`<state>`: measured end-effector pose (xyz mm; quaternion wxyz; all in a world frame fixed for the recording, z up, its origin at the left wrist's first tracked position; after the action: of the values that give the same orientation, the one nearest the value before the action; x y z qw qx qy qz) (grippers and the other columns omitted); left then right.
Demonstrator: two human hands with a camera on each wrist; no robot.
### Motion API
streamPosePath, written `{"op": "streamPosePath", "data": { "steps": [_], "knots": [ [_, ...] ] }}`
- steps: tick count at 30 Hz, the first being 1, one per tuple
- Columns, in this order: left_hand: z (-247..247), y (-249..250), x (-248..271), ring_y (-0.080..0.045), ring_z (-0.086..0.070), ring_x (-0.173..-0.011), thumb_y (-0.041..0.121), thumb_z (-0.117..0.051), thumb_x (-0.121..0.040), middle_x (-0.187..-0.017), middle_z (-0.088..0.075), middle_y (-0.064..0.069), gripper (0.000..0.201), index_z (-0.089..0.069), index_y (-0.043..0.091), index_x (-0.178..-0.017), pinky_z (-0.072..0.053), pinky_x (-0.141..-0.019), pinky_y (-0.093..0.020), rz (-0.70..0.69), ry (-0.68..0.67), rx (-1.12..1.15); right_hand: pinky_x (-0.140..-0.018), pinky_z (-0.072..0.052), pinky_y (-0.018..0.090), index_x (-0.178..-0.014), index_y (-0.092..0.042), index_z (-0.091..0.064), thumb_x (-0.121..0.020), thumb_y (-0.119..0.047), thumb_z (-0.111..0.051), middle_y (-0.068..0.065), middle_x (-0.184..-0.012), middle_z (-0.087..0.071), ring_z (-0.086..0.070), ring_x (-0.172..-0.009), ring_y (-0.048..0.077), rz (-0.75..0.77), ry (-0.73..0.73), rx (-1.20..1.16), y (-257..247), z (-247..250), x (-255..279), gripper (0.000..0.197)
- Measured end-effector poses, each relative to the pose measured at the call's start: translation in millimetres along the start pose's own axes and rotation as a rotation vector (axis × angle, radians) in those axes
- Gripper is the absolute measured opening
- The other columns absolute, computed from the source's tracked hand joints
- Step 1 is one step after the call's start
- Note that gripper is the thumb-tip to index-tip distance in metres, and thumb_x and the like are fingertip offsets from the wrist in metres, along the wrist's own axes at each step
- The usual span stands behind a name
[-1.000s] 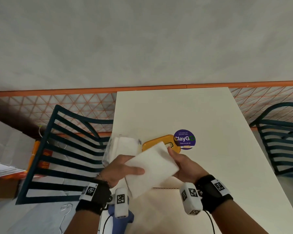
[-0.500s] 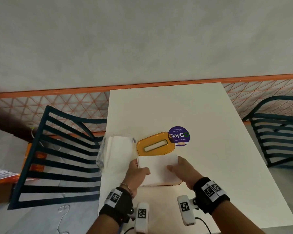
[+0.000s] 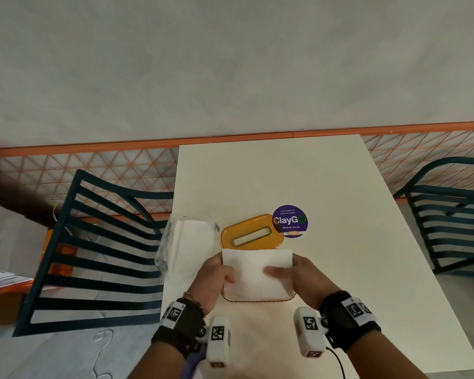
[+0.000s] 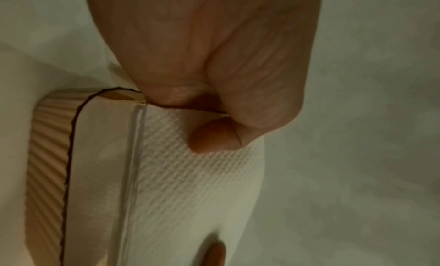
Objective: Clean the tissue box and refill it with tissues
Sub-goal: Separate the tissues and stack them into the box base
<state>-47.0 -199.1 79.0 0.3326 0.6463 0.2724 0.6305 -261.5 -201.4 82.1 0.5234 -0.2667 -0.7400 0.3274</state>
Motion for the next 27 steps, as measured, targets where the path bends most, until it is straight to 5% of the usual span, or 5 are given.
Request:
{"op": "streamPosePath", "data": {
  "steps": [2, 9, 13, 22, 27],
  "knots": [
    [3.3, -2.0, -2.4, -0.045, -0.064, -0.109, 0.005, -0.061, -0.056, -0.110, -0.076, -0.016, 0.053, -0.075, 0.014, -0.106, -0.055, -0.094, -0.059, -0.012, -0.021, 0.050, -0.102, -0.052, 0.055, -0.130, -0.013, -0.065, -0.083, -0.014, -0.081, 0.013, -0.126, -0.071, -0.067, -0.117, 0.036, 0.000, -0.085, -0.019, 0.2, -0.2, 1.0, 0.050],
    [-8.9, 5.4, 2.7, -0.019, -0.053, -0.076, -0.012, -0.058, -0.077, -0.075, -0.063, 0.000, 0.031, -0.069, 0.017, -0.083, -0.042, -0.057, -0.023, -0.032, 0.049, -0.038, -0.099, -0.054, 0.052, -0.116, -0.018, -0.074, -0.077, -0.021, -0.081, 0.008, -0.114, -0.076, -0.070, -0.108, 0.032, 0.112, -0.011, 0.207, -6.1, 0.0, -1.8, 0.040],
    [-7.4, 1.2, 1.7, -0.020, -0.056, -0.079, -0.012, -0.057, -0.075, -0.094, -0.074, -0.009, 0.035, -0.070, 0.021, -0.076, -0.044, -0.053, -0.022, -0.062, 0.100, -0.066, -0.094, -0.058, 0.043, -0.105, -0.025, -0.078, -0.073, -0.013, -0.086, 0.000, -0.106, -0.078, -0.072, -0.103, 0.023, 0.155, 0.050, 0.378, -5.9, 6.5, -6.0, 0.035],
    [-14.0, -5.3, 1.9, -0.009, -0.064, -0.078, -0.002, -0.068, -0.080, -0.089, -0.073, 0.007, 0.028, -0.073, 0.024, -0.090, -0.047, -0.055, -0.009, -0.166, 0.118, -0.291, -0.080, -0.055, 0.024, -0.095, -0.031, -0.081, -0.077, -0.010, -0.083, -0.013, -0.093, -0.077, -0.070, -0.088, 0.008, 0.175, 0.187, 0.639, 6.4, 14.7, -10.8, 0.027],
    [-2.3, -5.7, -5.8, -0.015, -0.069, -0.095, 0.007, -0.074, -0.083, -0.106, -0.074, 0.002, 0.040, -0.066, 0.027, -0.117, -0.061, -0.078, -0.028, -0.083, 0.167, -0.175, -0.084, -0.061, 0.032, -0.104, -0.027, -0.076, -0.078, -0.018, -0.085, -0.008, -0.098, -0.079, -0.074, -0.092, 0.014, 0.151, 0.222, 0.473, -2.0, 27.3, -5.6, 0.030]
  ]
}}
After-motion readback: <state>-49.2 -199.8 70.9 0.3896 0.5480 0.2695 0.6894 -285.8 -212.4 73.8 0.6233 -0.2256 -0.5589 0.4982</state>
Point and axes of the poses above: each hand's wrist, its own x-axis away from the middle knuckle, its own z-axis out of the back of the hand, y = z × x, the point moved 5 cm from there along -x, towards the middle knuckle
